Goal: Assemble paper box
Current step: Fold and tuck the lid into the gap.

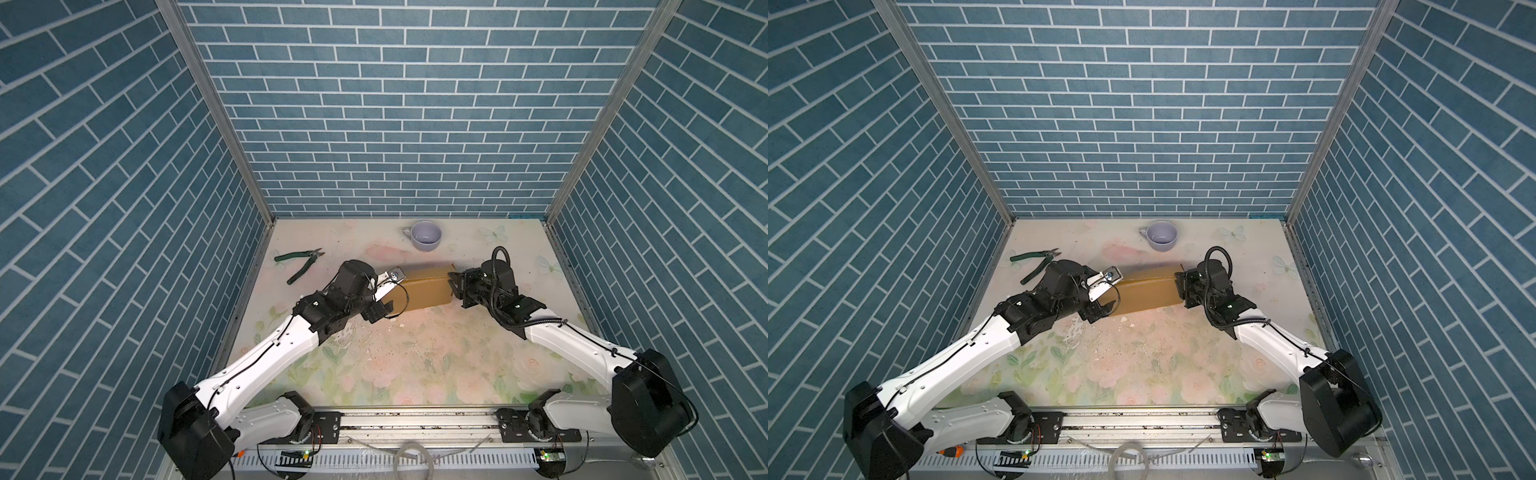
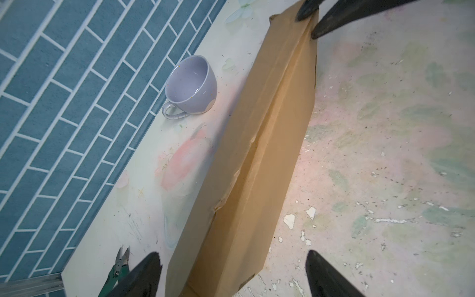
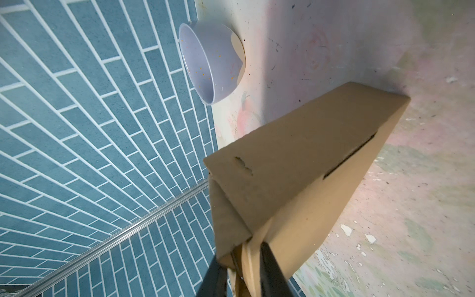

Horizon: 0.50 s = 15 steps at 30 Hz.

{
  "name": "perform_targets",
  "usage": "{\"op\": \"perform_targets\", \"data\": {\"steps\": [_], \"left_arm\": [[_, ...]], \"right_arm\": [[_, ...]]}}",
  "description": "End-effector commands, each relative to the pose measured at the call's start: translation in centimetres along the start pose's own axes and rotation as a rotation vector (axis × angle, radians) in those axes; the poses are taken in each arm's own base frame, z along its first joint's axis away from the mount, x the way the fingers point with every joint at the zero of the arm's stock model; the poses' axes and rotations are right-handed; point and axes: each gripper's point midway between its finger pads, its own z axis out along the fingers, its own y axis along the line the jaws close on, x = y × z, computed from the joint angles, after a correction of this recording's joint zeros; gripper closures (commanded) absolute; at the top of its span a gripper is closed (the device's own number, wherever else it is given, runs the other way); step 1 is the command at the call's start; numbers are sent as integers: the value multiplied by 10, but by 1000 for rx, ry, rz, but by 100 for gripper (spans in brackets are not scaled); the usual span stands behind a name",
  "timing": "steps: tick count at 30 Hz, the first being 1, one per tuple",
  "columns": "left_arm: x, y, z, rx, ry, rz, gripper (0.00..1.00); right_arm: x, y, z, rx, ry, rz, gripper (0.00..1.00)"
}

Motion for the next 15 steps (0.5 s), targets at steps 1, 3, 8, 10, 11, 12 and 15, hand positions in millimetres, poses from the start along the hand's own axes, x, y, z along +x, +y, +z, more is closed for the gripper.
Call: {"op": "perform_targets", "data": {"steps": [1, 3, 8, 10, 11, 12, 15], "left_arm": [[13, -2, 12, -43, 36, 99, 20], [21, -3, 17, -59, 52, 124, 28], [34, 0, 27, -103, 85, 181, 47], [36, -1, 29, -106, 89, 190, 55], [38, -2, 31, -105, 91, 191, 60], [38, -3, 32, -102, 90, 192, 62], [43, -9, 38, -85, 96, 192, 75]], "right_arm": [[-22, -53, 4, 191, -95, 69, 78], [-22, -53, 5, 192, -95, 70, 78], [-22, -54, 4, 197, -96, 71, 78], [-22, -55, 4, 198, -97, 72, 79], [-22, -54, 4, 197, -97, 74, 79], [-22, -53, 4, 194, -96, 75, 79], [-22, -54, 5, 196, -96, 79, 80]]}}
